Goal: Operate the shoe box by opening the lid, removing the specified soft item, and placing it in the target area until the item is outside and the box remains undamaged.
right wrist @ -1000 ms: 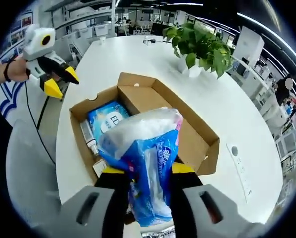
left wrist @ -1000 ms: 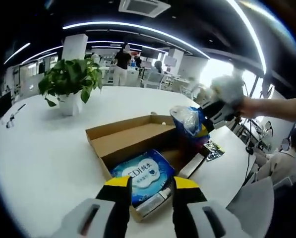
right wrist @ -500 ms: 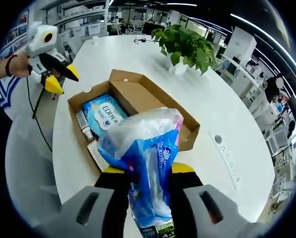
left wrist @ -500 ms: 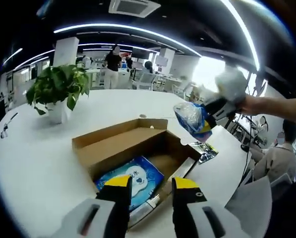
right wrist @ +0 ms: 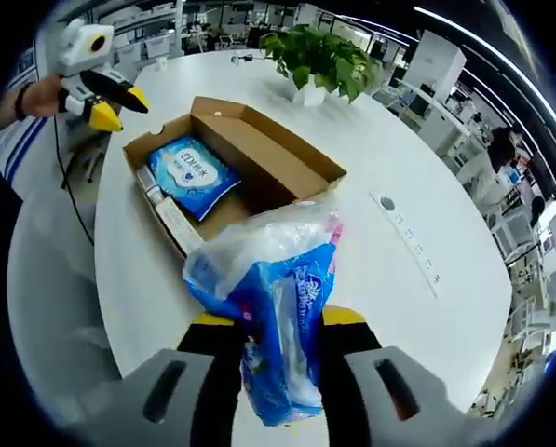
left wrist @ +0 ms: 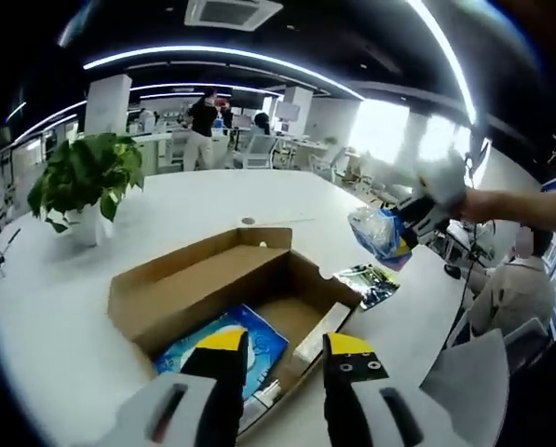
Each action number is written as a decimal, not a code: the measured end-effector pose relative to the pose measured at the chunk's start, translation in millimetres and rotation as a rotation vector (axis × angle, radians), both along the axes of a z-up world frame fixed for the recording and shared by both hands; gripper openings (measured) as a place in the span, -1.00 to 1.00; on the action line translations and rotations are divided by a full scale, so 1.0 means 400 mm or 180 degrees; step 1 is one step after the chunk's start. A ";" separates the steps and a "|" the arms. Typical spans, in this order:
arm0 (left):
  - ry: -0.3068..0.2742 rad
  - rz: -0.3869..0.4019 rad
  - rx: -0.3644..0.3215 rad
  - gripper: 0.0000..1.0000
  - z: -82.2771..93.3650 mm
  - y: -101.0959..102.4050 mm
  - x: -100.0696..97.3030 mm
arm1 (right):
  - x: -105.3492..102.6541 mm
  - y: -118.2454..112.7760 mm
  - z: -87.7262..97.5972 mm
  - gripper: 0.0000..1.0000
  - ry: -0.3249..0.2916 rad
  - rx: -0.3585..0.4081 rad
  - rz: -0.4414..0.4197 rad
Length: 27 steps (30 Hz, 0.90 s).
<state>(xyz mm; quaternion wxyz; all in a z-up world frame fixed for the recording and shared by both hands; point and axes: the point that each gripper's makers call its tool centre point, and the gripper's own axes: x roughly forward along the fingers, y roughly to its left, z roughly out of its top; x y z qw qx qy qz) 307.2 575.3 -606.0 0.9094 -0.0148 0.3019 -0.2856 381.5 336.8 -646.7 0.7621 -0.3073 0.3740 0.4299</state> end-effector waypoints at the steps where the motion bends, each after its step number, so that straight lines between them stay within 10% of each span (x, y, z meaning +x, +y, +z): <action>1: -0.0001 -0.0011 0.0004 -0.36 0.001 -0.005 0.001 | -0.004 -0.016 -0.005 -0.45 0.0006 -0.0013 -0.0023; 27: 0.0086 -0.0344 0.0096 -0.36 -0.012 -0.173 -0.007 | -0.161 -0.420 -0.099 -0.44 0.0220 -0.0162 -0.0692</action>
